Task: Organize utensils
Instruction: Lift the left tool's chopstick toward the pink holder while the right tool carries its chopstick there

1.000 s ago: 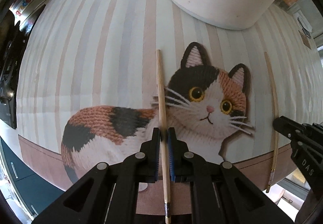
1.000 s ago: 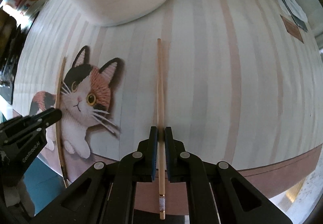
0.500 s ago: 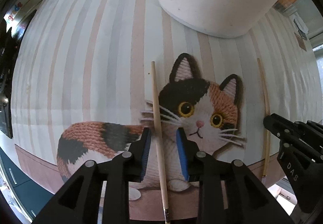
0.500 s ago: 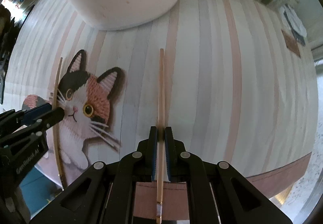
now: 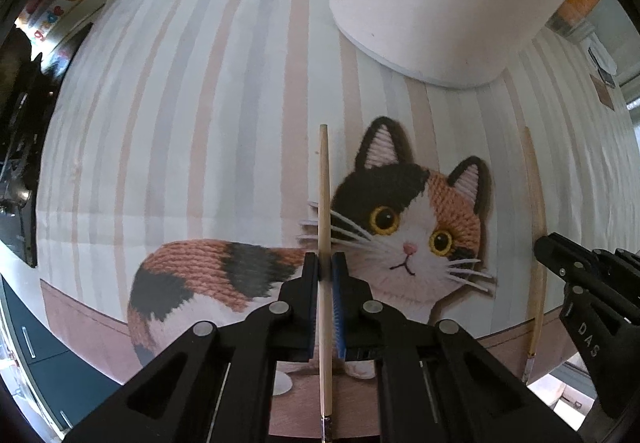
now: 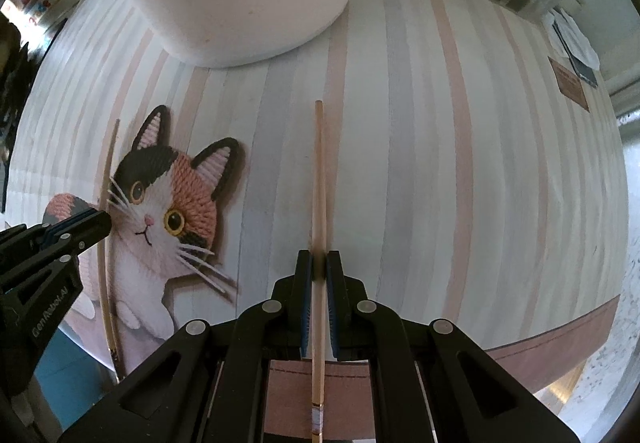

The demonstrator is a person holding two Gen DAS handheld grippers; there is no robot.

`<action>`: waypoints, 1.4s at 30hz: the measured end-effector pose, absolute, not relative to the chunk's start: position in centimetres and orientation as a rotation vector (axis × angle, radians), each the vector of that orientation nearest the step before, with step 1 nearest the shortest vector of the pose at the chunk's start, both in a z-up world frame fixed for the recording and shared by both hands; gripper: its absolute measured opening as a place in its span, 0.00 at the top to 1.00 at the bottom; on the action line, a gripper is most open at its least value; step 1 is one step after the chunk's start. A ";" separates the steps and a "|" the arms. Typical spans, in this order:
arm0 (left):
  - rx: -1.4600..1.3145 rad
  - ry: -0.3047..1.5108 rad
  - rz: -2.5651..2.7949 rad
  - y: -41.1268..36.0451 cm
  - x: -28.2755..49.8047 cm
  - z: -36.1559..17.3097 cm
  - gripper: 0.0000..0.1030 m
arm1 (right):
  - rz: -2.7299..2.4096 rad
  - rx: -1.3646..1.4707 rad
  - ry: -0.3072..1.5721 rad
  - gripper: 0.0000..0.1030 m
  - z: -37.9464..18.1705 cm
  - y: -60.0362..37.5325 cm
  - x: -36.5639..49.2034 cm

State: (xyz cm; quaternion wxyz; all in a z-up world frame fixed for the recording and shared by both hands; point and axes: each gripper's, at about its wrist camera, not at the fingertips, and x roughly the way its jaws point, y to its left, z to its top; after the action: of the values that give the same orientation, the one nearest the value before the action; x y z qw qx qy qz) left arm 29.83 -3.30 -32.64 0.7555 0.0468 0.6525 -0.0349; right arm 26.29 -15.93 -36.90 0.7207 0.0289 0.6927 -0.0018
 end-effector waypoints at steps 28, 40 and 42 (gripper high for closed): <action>0.033 1.089 -0.041 -1.3 30.6 -19.5 0.96 | 0.021 0.220 1.206 0.93 -24.7 -19.9 26.2; 0.007 0.907 -0.011 0.2 31.5 -11.8 0.96 | 0.017 0.264 1.028 0.93 -18.4 -21.4 27.8; -0.013 0.879 -0.017 0.6 31.5 -10.0 0.96 | 0.028 0.294 1.014 0.93 -17.1 -22.0 28.1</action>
State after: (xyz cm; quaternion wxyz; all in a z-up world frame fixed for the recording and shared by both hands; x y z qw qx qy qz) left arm 31.48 0.58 -9.97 0.9049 -0.0063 0.4254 -0.0083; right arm 28.14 -21.98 -17.15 0.8636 0.1405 0.4840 0.0131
